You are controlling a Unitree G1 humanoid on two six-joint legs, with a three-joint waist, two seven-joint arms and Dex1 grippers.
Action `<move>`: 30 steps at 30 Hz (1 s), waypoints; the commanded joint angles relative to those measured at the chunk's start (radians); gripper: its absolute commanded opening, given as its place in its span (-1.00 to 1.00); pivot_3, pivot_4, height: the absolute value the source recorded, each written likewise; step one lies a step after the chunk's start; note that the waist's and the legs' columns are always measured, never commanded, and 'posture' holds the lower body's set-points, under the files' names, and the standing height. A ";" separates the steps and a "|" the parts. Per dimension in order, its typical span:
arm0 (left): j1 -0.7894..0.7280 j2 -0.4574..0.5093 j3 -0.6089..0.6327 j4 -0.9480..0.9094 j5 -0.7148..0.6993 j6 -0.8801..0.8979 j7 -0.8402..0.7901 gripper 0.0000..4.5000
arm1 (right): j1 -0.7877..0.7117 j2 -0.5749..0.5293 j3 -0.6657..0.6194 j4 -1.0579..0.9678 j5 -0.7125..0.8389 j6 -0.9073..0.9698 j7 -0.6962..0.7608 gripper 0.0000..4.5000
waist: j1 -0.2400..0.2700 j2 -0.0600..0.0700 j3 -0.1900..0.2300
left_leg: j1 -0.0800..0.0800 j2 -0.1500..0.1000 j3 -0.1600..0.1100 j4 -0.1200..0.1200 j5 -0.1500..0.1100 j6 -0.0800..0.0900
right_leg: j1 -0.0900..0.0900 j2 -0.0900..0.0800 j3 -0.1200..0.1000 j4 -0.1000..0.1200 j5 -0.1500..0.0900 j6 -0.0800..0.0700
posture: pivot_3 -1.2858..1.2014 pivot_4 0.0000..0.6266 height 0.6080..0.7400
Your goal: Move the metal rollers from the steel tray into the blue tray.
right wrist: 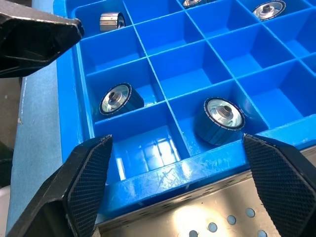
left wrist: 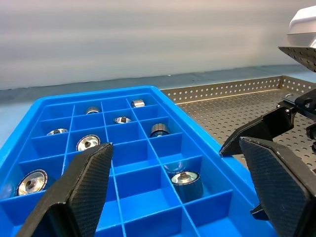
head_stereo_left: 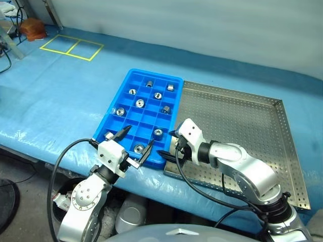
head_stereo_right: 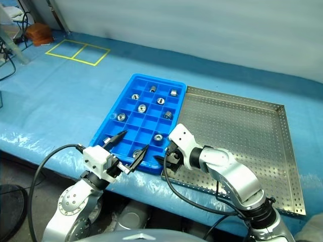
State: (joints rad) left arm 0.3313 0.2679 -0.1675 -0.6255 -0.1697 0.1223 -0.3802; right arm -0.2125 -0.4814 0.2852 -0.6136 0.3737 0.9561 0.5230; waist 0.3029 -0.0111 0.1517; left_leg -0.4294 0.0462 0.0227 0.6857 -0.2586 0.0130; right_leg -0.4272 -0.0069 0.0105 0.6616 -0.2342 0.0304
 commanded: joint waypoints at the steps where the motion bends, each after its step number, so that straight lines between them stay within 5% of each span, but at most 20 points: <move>1: -0.003 -0.004 -0.008 -0.004 -0.005 -0.013 0.000 1.00 | -0.005 -0.003 -0.014 -0.051 0.016 0.003 -0.002 0.98 | -0.002 0.000 0.000 | 0.000 0.000 0.000 0.000 0.000 0.000 | 0.000 0.000 0.000 0.000 0.000 0.000 | 0.32 -0.52 1.00; 30: -0.017 0.000 -0.024 0.008 -0.002 -0.007 0.004 1.00 | 0.037 0.011 -0.028 -0.085 0.047 0.016 -0.064 0.98 | -0.029 0.000 0.000 | 0.000 0.000 0.000 0.001 0.000 0.000 | 0.000 0.000 0.001 0.001 0.000 0.000 | 0.31 -0.52 1.00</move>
State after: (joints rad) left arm 0.3161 0.2680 -0.1859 -0.6035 -0.1680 0.1254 -0.3724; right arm -0.1733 -0.4678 0.2691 -0.6545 0.4099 0.9724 0.4588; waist 0.2739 -0.0110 0.1517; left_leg -0.4291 0.0461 0.0224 0.6868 -0.2583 0.0134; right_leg -0.4266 -0.0066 0.0115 0.6624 -0.2343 0.0303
